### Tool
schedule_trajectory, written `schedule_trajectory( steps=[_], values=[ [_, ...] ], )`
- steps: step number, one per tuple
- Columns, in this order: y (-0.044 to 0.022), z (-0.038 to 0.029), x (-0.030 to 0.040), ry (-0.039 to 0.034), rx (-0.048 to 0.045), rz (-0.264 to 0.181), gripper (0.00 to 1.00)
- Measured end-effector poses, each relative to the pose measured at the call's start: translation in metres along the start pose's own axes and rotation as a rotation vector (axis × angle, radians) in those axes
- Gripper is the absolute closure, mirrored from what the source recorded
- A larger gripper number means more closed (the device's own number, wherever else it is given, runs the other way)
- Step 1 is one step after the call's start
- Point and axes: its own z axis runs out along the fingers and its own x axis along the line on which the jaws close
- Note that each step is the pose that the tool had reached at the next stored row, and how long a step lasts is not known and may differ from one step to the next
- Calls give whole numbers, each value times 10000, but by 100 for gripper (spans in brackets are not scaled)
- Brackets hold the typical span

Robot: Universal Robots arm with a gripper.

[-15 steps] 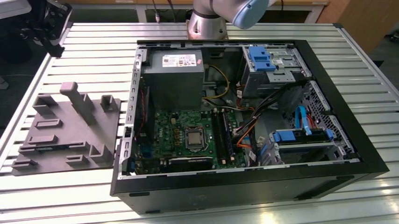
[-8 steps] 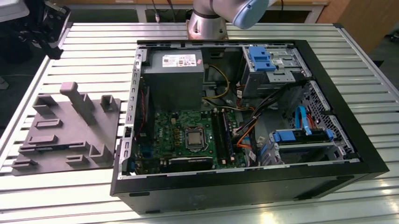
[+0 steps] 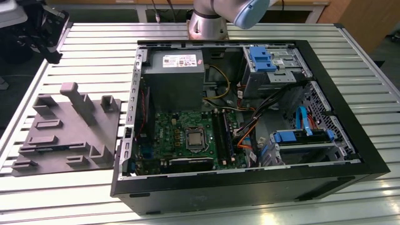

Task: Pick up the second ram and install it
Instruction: 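Reach for the second ram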

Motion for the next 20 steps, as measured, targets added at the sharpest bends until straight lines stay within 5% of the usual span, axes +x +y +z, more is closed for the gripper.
schedule_trajectory(
  steps=[20],
  values=[
    [-164, 58, 9, 0, 0, 0, 89]
  ],
)
